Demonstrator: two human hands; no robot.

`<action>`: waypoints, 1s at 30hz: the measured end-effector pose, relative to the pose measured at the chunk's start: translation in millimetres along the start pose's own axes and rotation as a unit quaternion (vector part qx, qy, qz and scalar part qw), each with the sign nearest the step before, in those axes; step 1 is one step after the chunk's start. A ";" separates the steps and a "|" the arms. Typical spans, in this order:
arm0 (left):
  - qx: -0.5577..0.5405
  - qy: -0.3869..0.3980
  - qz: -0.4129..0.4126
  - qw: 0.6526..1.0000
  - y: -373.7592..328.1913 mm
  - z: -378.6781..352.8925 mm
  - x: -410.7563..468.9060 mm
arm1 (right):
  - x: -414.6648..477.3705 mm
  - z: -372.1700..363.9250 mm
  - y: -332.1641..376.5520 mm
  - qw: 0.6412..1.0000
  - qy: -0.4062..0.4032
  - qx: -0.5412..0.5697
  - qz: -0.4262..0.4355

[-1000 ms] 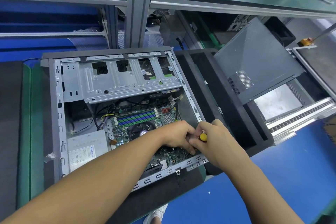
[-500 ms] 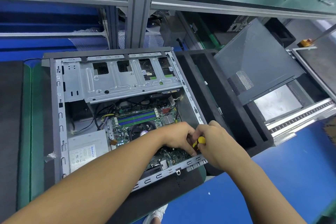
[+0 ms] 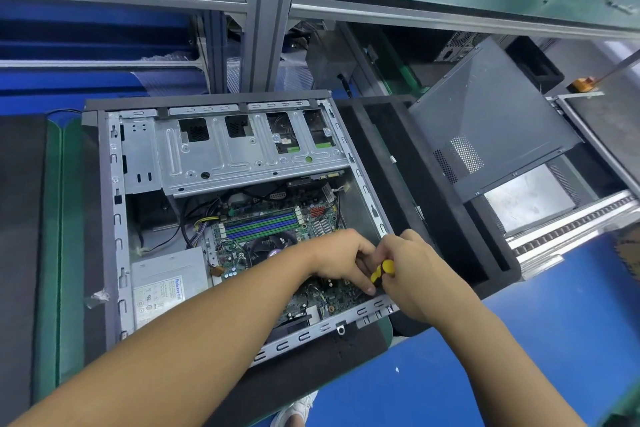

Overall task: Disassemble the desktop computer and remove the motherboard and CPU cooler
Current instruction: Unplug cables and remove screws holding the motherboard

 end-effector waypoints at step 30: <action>0.050 0.018 0.005 0.999 -1.5 2.1 -0.5 | 2.6 -1.0 3.6 1.000 -0.008 -0.002 0.022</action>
Point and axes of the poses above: each hand's wrist, its own x-axis towards the middle knuckle, its own z-axis out of the back of the hand, y = z × x, the point moved 9 cm from there along x, towards the middle knuckle, and after that the axes turned 15 degrees about -z, right-handed, at the moved point
